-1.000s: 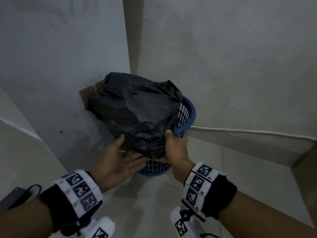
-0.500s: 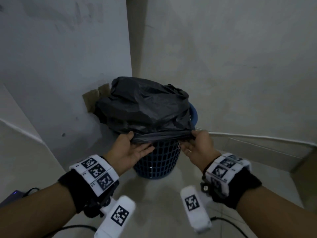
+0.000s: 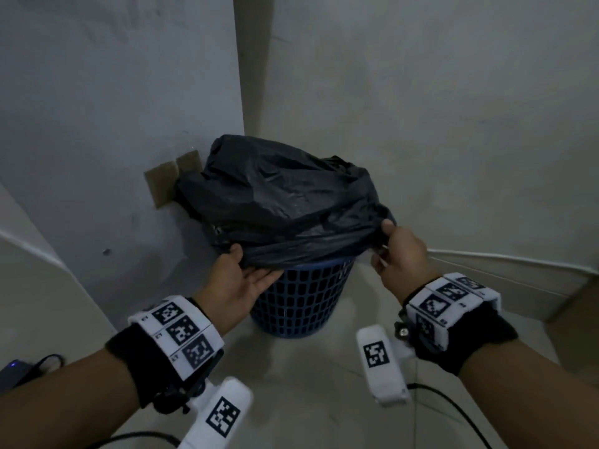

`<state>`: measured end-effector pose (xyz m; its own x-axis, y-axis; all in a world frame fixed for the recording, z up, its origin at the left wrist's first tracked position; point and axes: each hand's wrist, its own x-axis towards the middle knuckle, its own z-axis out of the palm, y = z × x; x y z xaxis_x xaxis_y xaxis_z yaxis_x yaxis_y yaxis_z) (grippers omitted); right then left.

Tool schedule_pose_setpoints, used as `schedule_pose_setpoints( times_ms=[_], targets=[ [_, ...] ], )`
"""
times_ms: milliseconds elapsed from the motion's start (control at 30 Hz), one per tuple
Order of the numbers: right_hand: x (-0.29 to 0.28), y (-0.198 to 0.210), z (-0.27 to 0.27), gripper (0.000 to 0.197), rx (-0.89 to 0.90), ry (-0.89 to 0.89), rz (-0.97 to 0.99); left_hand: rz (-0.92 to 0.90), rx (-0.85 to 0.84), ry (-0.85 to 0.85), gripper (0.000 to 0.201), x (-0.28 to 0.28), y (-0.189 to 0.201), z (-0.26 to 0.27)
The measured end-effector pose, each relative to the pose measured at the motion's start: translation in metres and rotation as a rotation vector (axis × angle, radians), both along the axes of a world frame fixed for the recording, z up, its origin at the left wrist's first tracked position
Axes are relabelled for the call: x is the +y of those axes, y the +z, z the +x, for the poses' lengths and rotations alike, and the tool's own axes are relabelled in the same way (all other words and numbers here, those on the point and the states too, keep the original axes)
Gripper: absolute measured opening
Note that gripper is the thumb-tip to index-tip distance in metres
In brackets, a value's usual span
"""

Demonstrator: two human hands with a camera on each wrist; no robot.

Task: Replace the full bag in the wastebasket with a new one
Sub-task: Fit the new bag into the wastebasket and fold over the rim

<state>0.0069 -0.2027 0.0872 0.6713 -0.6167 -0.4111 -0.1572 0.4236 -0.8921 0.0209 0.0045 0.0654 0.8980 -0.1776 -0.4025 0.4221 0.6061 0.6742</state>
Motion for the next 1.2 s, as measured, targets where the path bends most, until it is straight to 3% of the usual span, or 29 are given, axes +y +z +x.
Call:
schedule_pose_setpoints(
  times_ms=[67,167,333,433,567,700,767,833,900,967,1067,1200],
  targets=[
    [-0.005,-0.002,-0.001,0.012,-0.072,-0.041,0.056,0.048,-0.029,-0.011,0.046,0.001,0.0,0.001],
    [-0.007,-0.014,-0.003,0.021,-0.12,-0.009,0.131,0.089,-0.04,0.002,0.044,0.0,-0.001,0.004],
    [0.002,-0.037,-0.005,0.026,-0.072,0.024,0.143,0.118,-0.064,-0.025,0.044,0.001,-0.004,0.001],
    [0.009,-0.045,-0.006,0.024,-0.049,0.021,0.069,0.109,-0.079,-0.042,0.041,0.007,-0.008,0.002],
    [0.009,-0.074,-0.014,0.044,0.027,0.009,-0.059,0.149,-0.096,-0.195,0.029,0.026,-0.021,-0.003],
    [0.009,-0.073,-0.029,0.026,0.046,0.048,-0.156,0.204,-0.126,-0.255,0.021,0.043,-0.035,-0.007],
    [0.01,-0.074,-0.033,0.026,0.045,0.06,-0.241,0.232,-0.138,-0.278,0.02,0.051,-0.037,-0.01],
    [0.013,-0.078,-0.035,0.029,0.048,0.112,-0.335,0.315,-0.128,-0.297,0.022,0.057,-0.039,-0.011],
    [0.015,-0.082,-0.032,0.031,0.068,0.226,-0.354,0.453,-0.117,-0.269,0.036,0.062,-0.046,-0.008],
    [0.015,-0.079,-0.03,0.029,0.111,0.323,-0.273,0.513,-0.081,-0.173,0.029,0.066,-0.052,-0.001],
    [0.009,-0.073,-0.029,0.026,0.119,0.34,-0.128,0.414,-0.022,-0.107,0.031,0.067,-0.057,0.003],
    [-0.002,-0.055,-0.027,0.024,-0.064,0.177,-0.055,0.243,0.114,-0.232,0.051,0.046,-0.046,-0.021]
  ],
)
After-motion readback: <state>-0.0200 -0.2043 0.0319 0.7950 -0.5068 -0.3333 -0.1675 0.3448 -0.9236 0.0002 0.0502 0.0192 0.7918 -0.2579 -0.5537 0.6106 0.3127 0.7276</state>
